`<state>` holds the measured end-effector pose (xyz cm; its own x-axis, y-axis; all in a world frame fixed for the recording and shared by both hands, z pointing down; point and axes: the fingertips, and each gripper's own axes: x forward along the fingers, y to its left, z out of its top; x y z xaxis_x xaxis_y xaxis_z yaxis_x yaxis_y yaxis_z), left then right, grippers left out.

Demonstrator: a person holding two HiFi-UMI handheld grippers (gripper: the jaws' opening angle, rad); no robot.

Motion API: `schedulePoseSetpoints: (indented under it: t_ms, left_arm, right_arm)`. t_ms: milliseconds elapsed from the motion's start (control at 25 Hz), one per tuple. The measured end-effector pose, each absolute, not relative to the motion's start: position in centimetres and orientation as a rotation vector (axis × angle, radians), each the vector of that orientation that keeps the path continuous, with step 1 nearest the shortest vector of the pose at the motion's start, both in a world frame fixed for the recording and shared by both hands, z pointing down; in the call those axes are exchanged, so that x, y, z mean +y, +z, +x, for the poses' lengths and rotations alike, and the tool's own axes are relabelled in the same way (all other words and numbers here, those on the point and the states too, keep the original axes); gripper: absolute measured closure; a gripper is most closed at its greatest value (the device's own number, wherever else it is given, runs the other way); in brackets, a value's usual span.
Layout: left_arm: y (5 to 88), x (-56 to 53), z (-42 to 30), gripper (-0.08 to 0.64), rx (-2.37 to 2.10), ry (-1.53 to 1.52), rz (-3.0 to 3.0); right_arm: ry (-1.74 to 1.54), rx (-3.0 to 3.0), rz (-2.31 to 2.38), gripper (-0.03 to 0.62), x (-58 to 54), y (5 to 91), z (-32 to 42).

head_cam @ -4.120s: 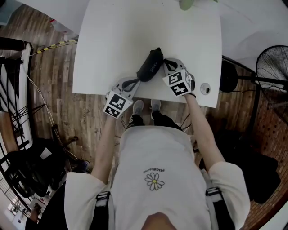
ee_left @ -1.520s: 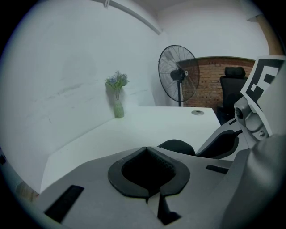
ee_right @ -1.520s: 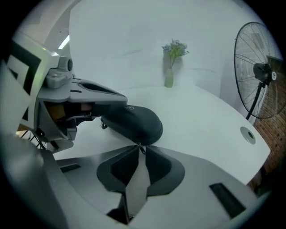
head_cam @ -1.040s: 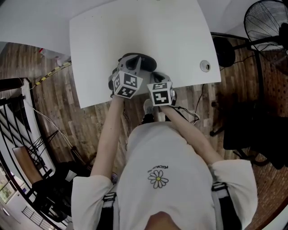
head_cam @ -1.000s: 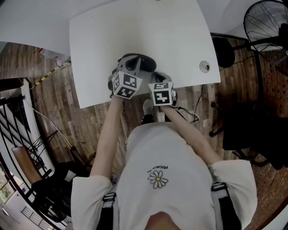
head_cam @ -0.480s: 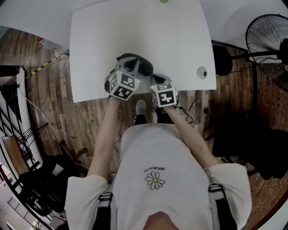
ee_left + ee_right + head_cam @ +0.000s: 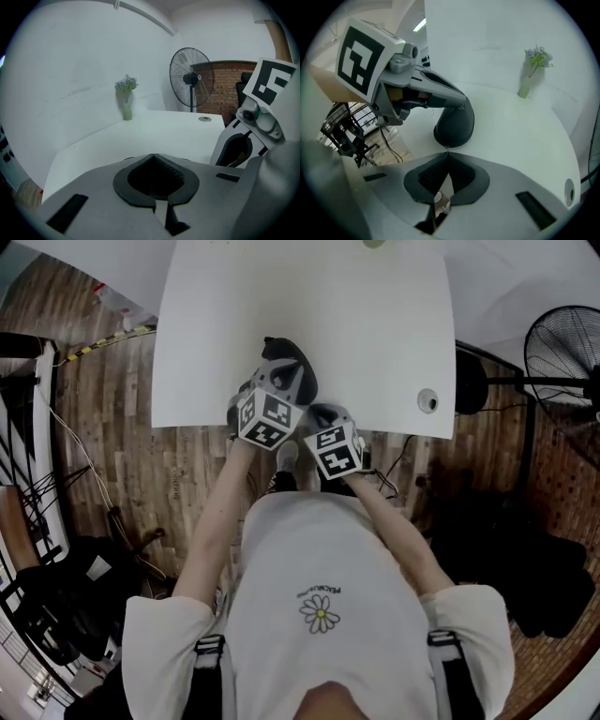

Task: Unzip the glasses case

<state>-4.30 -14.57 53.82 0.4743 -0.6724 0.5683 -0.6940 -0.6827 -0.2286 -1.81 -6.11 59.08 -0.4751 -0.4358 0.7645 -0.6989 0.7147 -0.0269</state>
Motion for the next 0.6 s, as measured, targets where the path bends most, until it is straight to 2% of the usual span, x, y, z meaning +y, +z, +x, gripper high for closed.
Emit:
schedulePoseSetpoints:
  t_ms: [280,600]
  left_arm:
    - [54.0,-14.7,-4.3,0.548,-1.242,0.967,2.671]
    - [54.0,-14.8,-3.7,0.548,-1.257,0.979,2.656]
  right_arm:
    - [0.356,-2.114,0.842,0.584,-8.0,59.3,-0.2]
    - [0.056,-2.132,0.603,0.584,-12.5,58.9,0.2]
